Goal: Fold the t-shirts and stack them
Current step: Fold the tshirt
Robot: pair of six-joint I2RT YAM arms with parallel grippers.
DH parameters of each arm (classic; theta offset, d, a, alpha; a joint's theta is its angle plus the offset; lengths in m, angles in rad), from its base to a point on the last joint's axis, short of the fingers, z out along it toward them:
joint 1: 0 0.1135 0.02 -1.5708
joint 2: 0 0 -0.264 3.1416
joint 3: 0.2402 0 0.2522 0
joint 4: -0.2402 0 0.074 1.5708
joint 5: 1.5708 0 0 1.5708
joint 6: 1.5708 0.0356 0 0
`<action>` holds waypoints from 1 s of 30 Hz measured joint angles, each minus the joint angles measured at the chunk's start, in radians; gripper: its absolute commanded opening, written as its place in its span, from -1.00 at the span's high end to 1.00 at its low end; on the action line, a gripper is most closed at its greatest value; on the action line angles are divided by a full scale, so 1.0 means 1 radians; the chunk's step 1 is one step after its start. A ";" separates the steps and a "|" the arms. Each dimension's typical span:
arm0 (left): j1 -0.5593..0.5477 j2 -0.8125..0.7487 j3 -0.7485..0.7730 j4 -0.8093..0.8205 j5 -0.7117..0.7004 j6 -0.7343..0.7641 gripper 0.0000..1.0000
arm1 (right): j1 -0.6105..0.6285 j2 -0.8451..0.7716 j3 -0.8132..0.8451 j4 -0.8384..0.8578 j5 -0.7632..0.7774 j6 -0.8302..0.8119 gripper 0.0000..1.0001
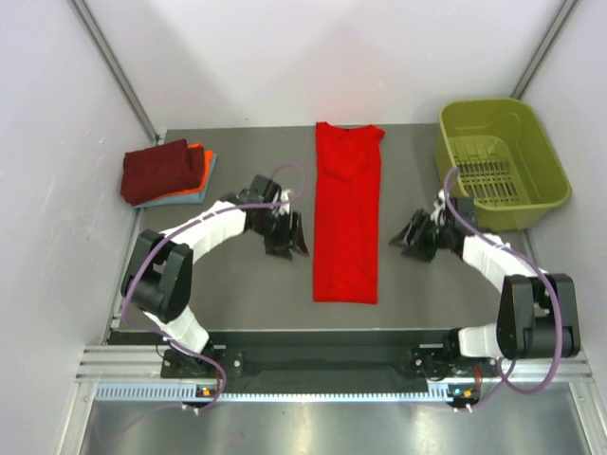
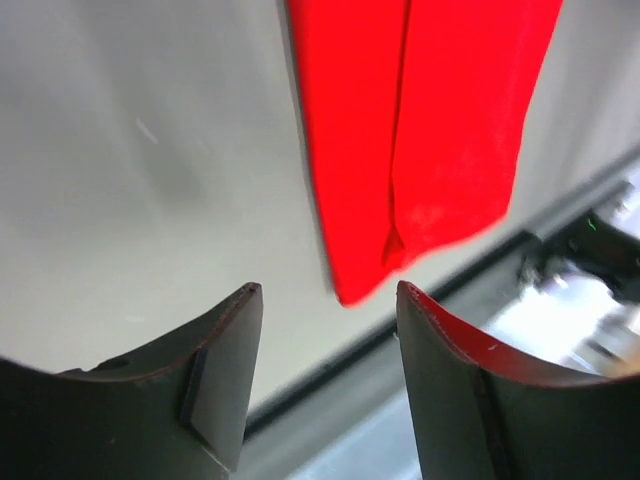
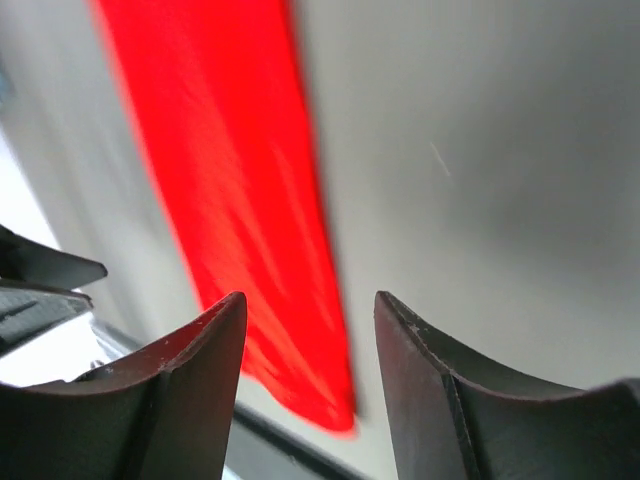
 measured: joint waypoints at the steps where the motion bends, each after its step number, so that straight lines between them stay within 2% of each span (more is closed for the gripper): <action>1: -0.006 -0.001 -0.048 0.023 0.035 -0.031 -0.21 | 0.001 -0.016 -0.041 -0.011 -0.002 0.002 -0.08; 7: -0.020 -0.003 -0.216 0.108 0.154 -0.146 -0.21 | 0.002 -0.101 -0.228 -0.049 -0.027 0.024 -0.04; 13: -0.020 -0.005 -0.320 0.187 0.193 -0.224 -0.19 | 0.055 -0.106 -0.280 -0.014 -0.062 0.082 -0.03; 21: -0.020 0.014 -0.339 0.280 0.225 -0.278 -0.09 | 0.237 -0.014 -0.277 0.080 -0.131 0.167 -0.03; 30: -0.026 0.060 -0.339 0.312 0.240 -0.305 -0.04 | 0.268 0.009 -0.271 0.101 -0.142 0.202 -0.04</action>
